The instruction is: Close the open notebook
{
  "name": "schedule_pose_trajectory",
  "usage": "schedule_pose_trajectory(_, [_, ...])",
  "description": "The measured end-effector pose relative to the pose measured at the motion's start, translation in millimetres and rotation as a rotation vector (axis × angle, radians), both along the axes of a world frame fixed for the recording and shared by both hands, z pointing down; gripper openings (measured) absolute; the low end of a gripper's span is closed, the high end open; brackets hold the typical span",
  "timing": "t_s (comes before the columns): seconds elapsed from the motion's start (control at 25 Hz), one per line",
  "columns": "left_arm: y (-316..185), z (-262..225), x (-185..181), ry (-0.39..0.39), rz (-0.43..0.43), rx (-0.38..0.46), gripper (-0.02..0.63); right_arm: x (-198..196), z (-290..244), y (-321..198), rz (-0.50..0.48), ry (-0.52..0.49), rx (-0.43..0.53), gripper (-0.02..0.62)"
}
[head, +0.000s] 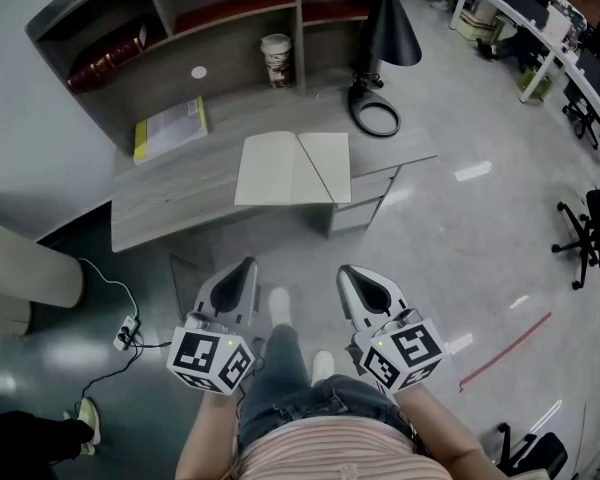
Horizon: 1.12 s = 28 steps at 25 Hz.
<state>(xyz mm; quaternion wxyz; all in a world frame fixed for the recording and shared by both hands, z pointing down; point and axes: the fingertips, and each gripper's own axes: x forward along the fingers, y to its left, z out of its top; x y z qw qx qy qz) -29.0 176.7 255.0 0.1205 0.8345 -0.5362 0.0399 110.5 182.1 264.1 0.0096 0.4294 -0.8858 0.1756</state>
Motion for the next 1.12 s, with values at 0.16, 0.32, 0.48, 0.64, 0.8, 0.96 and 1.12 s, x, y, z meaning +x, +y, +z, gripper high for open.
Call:
schedule_pose_trajectory(0.16, [-30,3,-8,-0.006,0.013,-0.001,0.011,-6,2,-26,0.021,0.0,-0.007,0.008])
schedule_pose_trajectory(0.32, [-62,11,-19,-0.025,0.039,-0.012,0.012,-16,6,-54,0.042,0.006,-0.021,0.008])
schedule_pose_trajectory(0.48, [-92,16,-31,-0.035,0.07,-0.033,0.012,-33,9,-84,0.06,0.012,-0.045,0.009])
schedule_pose_trajectory(0.64, [-121,22,-43,-0.012,0.097,-0.053,0.011,-51,12,-114,0.077,0.019,-0.056,0.008])
schedule_pose_trajectory(0.8, [-141,32,-49,-0.035,0.151,-0.069,0.012,-70,17,-140,0.097,0.035,-0.074,0.008])
schedule_pose_trajectory(0.96, [-159,39,-54,-0.048,0.206,-0.084,0.012,-82,19,-161,0.128,0.05,-0.085,0.008])
schedule_pose_trajectory(1.12, [-178,42,-54,-0.057,0.26,-0.081,0.012,-87,22,-178,0.168,0.073,-0.093,0.008])
